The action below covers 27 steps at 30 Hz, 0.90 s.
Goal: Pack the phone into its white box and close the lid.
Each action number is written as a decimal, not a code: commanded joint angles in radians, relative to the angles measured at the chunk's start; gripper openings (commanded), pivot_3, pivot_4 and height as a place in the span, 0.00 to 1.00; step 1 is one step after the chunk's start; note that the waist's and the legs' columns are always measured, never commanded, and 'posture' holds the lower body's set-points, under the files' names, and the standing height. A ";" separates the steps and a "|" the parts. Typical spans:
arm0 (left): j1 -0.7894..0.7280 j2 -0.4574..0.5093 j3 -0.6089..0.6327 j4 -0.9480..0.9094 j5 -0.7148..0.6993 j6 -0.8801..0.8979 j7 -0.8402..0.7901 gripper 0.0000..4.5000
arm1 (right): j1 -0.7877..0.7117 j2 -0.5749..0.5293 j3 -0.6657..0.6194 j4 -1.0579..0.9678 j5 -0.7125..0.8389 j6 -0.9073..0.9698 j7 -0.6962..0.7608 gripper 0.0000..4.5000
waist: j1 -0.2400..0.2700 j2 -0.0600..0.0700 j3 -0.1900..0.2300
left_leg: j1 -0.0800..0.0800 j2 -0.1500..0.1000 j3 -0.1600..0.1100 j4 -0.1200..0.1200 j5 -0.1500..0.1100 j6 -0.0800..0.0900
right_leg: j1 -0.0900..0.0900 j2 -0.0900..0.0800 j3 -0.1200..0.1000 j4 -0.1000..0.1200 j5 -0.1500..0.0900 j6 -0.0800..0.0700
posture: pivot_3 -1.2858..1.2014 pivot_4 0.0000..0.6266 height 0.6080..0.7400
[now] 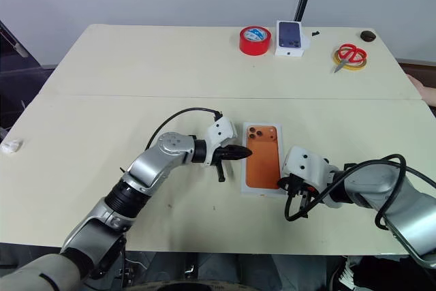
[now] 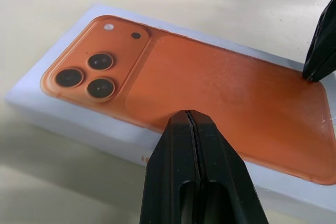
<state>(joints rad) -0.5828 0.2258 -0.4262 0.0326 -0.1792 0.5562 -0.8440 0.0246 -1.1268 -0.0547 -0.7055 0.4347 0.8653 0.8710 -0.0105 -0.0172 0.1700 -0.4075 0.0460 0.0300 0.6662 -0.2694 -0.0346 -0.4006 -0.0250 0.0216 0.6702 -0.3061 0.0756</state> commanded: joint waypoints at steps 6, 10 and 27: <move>0.099 0.109 0.291 -0.139 -0.096 0.023 0.076 0.00 | -0.135 0.133 -0.135 0.117 0.030 -0.074 -0.070 0.01 | -0.004 0.000 0.000 | 0.000 0.001 0.000 0.000 0.000 0.000 | 0.000 0.000 0.000 0.000 0.000 0.000 | 0.52 0.24 0.94; 0.236 0.226 0.467 -0.187 -0.117 -0.005 0.108 0.00 | -0.184 0.212 -0.201 0.253 0.025 -0.151 -0.089 0.01 | -0.001 0.000 0.000 | 0.000 0.002 0.000 -0.001 0.000 0.000 | -0.001 0.000 0.000 0.001 0.000 0.000 | 0.52 0.24 0.94; 0.516 0.406 0.842 -0.234 -0.255 -0.008 0.142 0.00 | -0.272 0.319 -0.127 0.604 -0.024 -0.342 -0.024 0.01 | -0.001 0.000 0.000 | 0.000 0.003 0.001 -0.001 0.000 0.000 | 0.000 -0.004 -0.001 0.000 0.000 0.000 | 0.52 0.24 0.94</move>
<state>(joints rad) -0.0604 0.6163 0.3778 -0.1768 -0.4150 0.5582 -0.7101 -0.2380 -0.8092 -0.1732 -0.0997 0.4152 0.5529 0.8412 -0.0119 -0.0173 0.1702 -0.4074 0.0488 0.0312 0.6656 -0.2694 -0.0347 -0.4008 -0.0287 0.0211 0.6705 -0.3060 0.0755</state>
